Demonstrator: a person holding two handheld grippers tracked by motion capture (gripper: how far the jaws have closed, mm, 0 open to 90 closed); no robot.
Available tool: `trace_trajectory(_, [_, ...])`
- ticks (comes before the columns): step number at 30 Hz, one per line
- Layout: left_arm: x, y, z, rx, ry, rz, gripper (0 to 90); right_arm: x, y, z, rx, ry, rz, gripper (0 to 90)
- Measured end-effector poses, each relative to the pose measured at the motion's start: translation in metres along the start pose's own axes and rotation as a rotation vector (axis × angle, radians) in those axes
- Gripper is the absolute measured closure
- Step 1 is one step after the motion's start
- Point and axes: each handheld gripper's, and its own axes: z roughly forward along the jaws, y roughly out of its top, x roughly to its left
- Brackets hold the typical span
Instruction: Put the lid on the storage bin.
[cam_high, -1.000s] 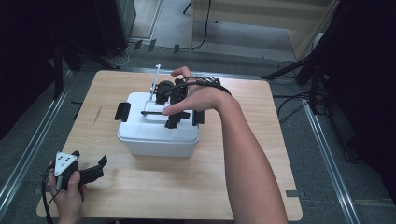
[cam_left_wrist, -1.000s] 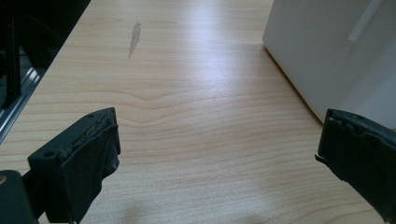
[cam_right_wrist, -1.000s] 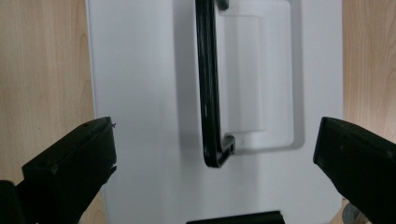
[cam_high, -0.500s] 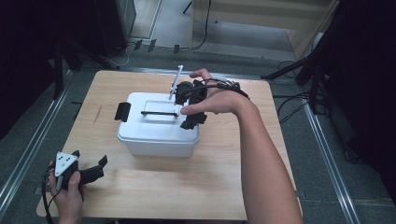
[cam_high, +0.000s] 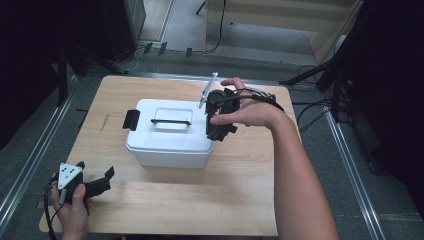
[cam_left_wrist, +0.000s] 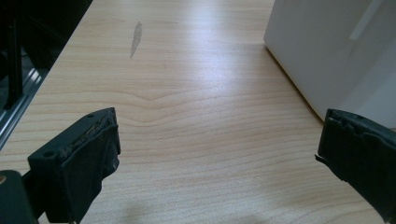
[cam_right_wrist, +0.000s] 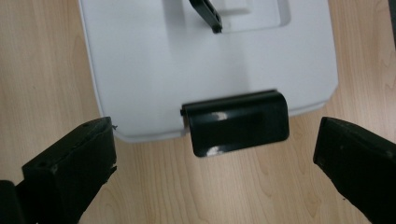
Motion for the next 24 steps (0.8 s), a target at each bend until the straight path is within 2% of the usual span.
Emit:
trace_trajectory(10, [0.001, 0.0, 0.0, -0.006, -0.003, -0.004, 0.0, 0.003, -0.03, -0.01, -0.032, -0.01, 0.042, 0.0])
trace_trajectory(14, [0.0, 0.0, 0.0, -0.001, -0.001, 0.004, 0.0, 0.003, -0.044, -0.01, -0.042, -0.032, 0.054, 0.0])
trace_trajectory(20, [-0.001, 0.0, 0.0, -0.004, 0.001, 0.008, 0.0, 0.005, -0.066, -0.012, -0.046, -0.043, 0.091, 0.0])
trace_trajectory(24, [-0.001, 0.0, 0.0, -0.002, 0.004, 0.009, 0.0, 0.007, -0.082, -0.012, -0.068, -0.049, 0.122, 0.0])
